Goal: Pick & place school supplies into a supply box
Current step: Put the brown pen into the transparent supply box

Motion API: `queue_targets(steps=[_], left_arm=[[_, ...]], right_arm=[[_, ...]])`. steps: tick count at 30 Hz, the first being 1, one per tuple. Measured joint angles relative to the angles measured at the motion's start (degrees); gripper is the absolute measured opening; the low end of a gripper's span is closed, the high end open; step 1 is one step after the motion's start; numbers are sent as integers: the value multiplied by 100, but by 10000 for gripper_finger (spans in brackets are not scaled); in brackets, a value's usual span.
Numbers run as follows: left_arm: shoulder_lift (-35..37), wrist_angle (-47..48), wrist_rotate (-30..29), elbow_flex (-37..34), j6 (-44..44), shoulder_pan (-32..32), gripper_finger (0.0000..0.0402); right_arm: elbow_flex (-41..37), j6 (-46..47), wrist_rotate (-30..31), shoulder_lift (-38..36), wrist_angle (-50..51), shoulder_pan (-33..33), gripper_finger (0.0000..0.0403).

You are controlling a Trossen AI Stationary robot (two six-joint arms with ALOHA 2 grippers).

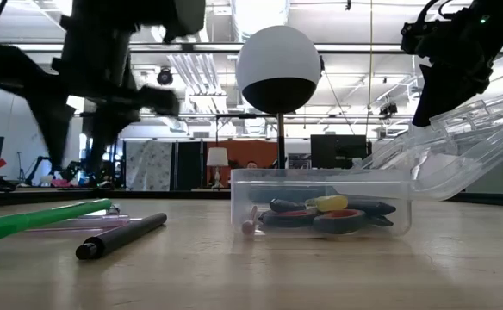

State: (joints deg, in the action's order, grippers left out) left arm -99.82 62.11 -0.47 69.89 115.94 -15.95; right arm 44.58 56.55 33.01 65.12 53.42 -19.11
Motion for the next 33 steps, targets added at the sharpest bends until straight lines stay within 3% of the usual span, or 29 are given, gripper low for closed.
queue_targets(steps=[3,6,21,24,30,33], left_arm=[[-25,-758,-402,-93,197,17,132],[-92,-883,-584,-276,404,67,132],[-224,-1732,-329,-1148,659,99,129],[-233,-1758,-244,-1212,604,99,107],[-243,-1708,-192,-1173,518,125,20],[-228,-1713,-279,-1161,488,183,15]], right_arm=[[0,0,0,0,-7,0,176],[0,0,-2,0,-10,0,176],[0,0,0,2,-48,1,176],[0,0,0,0,-57,2,176],[0,0,-1,1,-166,1,176],[0,0,-2,0,-179,0,176]])
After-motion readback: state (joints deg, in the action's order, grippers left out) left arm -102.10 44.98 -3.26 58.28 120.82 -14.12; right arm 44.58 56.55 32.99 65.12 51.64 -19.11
